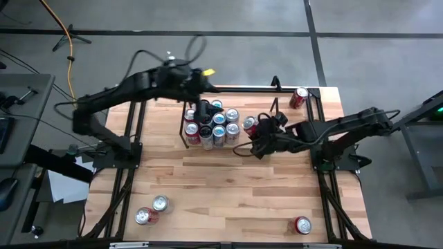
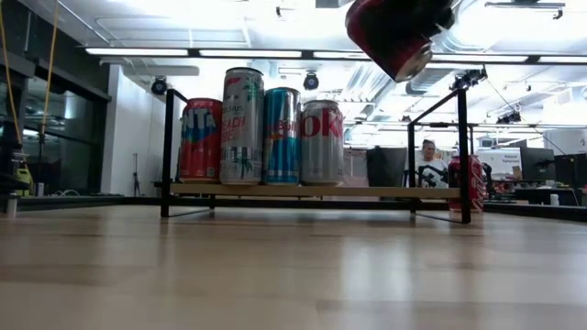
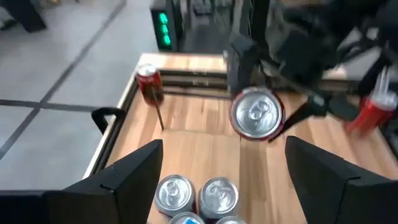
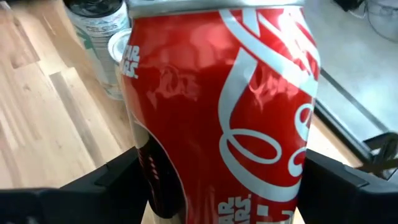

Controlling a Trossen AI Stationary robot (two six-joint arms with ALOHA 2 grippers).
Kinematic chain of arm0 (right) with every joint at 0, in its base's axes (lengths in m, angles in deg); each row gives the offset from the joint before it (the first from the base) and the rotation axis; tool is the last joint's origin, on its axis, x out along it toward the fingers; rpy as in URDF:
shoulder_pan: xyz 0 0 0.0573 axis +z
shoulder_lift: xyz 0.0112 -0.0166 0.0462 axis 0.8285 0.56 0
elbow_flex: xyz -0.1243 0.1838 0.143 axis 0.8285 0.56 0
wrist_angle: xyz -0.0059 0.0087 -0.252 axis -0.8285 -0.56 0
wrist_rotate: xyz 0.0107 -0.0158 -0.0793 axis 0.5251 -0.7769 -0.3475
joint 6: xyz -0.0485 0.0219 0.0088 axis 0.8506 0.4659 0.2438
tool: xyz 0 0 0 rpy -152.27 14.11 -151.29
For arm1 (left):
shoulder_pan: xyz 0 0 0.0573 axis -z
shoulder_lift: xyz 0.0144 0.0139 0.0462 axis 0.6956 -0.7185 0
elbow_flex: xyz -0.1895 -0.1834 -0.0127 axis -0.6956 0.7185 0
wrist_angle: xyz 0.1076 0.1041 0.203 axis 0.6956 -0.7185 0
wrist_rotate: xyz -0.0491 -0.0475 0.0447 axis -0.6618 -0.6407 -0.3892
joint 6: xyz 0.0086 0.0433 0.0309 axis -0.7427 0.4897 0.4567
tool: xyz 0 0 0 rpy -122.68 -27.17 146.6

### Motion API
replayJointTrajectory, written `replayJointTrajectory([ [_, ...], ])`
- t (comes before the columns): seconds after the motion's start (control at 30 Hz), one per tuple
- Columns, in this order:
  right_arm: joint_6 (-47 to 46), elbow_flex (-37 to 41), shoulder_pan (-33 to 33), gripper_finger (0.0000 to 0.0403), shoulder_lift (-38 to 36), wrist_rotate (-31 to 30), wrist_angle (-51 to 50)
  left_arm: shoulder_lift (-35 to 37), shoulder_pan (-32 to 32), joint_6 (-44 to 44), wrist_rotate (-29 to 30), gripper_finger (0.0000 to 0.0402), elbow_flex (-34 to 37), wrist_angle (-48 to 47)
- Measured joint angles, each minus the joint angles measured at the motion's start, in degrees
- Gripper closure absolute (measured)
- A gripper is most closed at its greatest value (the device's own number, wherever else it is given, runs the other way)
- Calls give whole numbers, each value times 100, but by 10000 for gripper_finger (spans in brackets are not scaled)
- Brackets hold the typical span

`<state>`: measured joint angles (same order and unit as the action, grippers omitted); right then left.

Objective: Place canned beverage on shelf
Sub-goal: Put the top right red-white soda can on the shelf

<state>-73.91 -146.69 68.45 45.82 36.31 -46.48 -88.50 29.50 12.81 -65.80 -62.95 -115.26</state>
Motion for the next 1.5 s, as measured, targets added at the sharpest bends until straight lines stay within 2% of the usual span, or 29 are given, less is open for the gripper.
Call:
replayJointTrajectory([
  [0.17, 591, -84, -204, 96, 0, 160, 261, -1085, 61, 584, -13, 85, -1323, -1198],
  [0.3, 927, -84, -290, 96, 0, 265, 386, -1552, 203, 933, -112, 71, -1713, -1305],
  [0.37, 1084, -84, -340, 96, 0, 366, 475, -1686, 289, 1078, -315, 68, -1755, -1241],
  [0.53, 1360, -84, -439, 96, 0, 556, 579, -1943, 538, 1618, -318, 66, -1751, -1227],
  [0.63, 1385, -84, -507, 96, 2, 774, 590, -2002, 665, 1803, -205, 66, -1751, -1142],
  [1.03, 1728, -84, -517, 96, 4, 997, 1087, -2038, 741, 1970, 432, 66, -1689, -1056],
  [1.2, 2031, -84, -511, 96, 7, 999, 1247, -2039, 741, 1962, 376, 66, -1690, -1091],
  [1.33, 2286, -84, -498, 96, 7, 1047, 1531, -2039, 737, 1964, 27, 66, -1690, -1098],
  [1.5, 2345, -84, -498, 96, 7, 1076, 1519, -2039, 752, 1968, 5, 66, -1690, -1065],
])
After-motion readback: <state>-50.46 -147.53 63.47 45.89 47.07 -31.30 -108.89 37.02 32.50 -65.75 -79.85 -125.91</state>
